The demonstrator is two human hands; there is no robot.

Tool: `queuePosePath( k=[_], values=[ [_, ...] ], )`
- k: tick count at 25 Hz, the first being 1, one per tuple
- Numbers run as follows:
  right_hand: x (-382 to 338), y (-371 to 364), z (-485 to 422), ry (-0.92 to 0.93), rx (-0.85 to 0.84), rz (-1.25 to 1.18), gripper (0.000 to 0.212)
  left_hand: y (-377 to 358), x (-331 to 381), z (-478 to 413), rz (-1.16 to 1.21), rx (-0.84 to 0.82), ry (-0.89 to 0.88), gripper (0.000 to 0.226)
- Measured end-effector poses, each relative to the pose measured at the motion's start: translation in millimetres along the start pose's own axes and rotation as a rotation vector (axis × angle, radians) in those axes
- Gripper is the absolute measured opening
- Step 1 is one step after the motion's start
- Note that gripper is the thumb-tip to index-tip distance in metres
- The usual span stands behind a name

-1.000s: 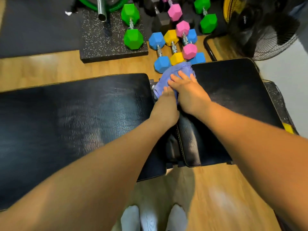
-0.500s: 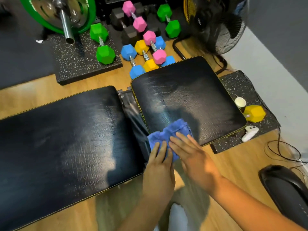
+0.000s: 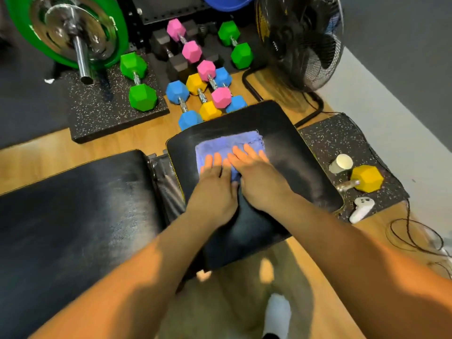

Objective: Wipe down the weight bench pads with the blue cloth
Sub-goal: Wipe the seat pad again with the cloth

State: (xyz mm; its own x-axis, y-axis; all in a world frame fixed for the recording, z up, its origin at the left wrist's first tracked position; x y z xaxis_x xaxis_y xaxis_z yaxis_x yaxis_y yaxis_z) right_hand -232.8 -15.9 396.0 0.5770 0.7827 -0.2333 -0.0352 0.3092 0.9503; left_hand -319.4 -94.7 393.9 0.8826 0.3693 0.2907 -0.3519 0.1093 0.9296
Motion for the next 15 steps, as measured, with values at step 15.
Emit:
queuePosePath(
  k=[15],
  values=[
    [127.3,46.2,-66.5,0.078,0.094,-0.079,0.057,28.0,64.0,-144.6,-0.084,0.004,-0.037,0.047]
  ],
)
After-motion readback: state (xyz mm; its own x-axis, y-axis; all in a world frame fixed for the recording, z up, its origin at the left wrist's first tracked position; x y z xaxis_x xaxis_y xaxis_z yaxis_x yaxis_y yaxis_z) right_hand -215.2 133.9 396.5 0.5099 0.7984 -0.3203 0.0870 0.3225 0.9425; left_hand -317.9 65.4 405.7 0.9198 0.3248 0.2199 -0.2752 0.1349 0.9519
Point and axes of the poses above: each hand's wrist, its own z-axis away from the middle knuckle, its own y-axis out of the back of the hand, x = y × z, the point moved 3 cm from there along -z, towards the middle knuckle, and after that the axes turned 7 degrees about y, right-handed, at the moved point
